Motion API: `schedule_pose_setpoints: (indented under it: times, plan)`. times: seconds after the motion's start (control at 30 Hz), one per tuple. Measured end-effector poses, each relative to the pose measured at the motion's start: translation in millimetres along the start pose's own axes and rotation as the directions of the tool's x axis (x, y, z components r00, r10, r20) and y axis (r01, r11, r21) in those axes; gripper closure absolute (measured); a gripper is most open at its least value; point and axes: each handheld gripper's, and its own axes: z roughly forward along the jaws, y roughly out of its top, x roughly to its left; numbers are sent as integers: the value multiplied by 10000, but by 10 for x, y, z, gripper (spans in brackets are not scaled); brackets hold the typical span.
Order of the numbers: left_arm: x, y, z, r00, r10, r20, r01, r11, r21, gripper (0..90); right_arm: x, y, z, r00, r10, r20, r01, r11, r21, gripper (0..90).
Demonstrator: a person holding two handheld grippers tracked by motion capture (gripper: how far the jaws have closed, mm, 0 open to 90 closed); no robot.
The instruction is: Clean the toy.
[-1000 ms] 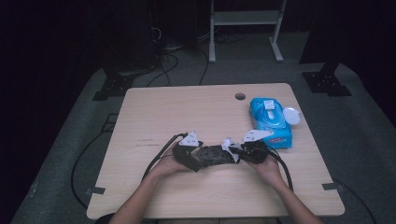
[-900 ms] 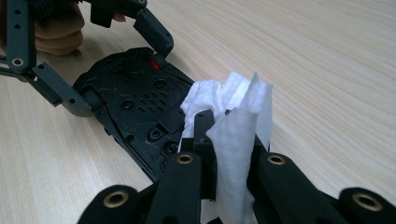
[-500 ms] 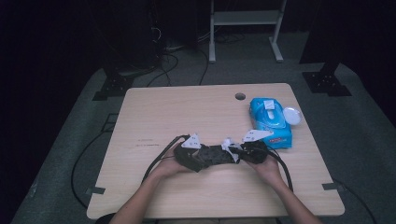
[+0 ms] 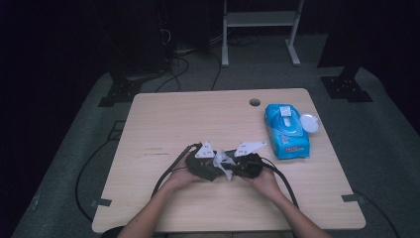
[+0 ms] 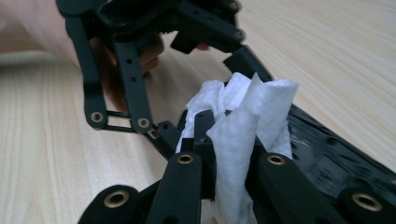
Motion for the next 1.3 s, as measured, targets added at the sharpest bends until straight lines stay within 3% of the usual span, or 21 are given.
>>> schedule_pose_setpoints:
  times: [0.13, 0.27, 0.4, 0.6, 0.67, 0.73, 0.8, 0.97, 1.07, 1.2, 1.3]
  plan:
    - [-2, -12, -4, 9999, -111, 27, 111, 9999, -85, 217, -25, -20, -23, 9994, -159, 312, 155, 9998, 125, 826]
    - [-6, 5, -16, 10000, -98, 6, 98, 9998, -146, 218, -170, -104, -197, 9945, 98, 1040, -109, 9999, 97, 826]
    - [-23, 6, -19, 10000, -6, -61, 6, 10000, -76, 220, -188, -157, -271, 9920, 224, 1244, -229, 9997, 34, 826]
    - [-32, 1, -17, 10000, -27, -91, 26, 9999, -145, 221, -17, -91, -119, 9984, -251, 512, 248, 9997, 61, 825]
    - [-26, -3, -22, 10000, -78, -55, 78, 9999, -150, 221, -30, -79, -124, 9987, -222, 448, 216, 9997, 136, 826]
    - [-16, -4, -23, 10000, -53, -67, 52, 9998, -171, 221, -76, -83, -164, 9972, -195, 723, 180, 9996, 212, 823]
    - [-17, -5, -22, 9999, -88, -60, 87, 9997, -208, 221, -84, -76, -197, 9980, -226, 589, 207, 9993, 318, 758]
    - [-15, 1, -21, 9999, -119, -24, 118, 9998, -173, 221, -56, 7, -221, 9917, -730, 1062, 710, 9972, 223, 589]
    - [-7, 6, -24, 9999, -133, 26, 133, 9998, -143, 222, -57, 47, -149, 9928, -671, 990, 665, 9977, 90, 564]
    - [-7, 3, -28, 9999, -98, 44, 99, 9999, -138, 224, -89, 22, -17, 9931, -498, 1060, 474, 9985, 256, 601]
    - [-9, 3, -26, 9999, -81, 93, 83, 9997, -211, 228, -141, 11, -49, 9939, -340, 1049, 319, 9993, 217, 744]
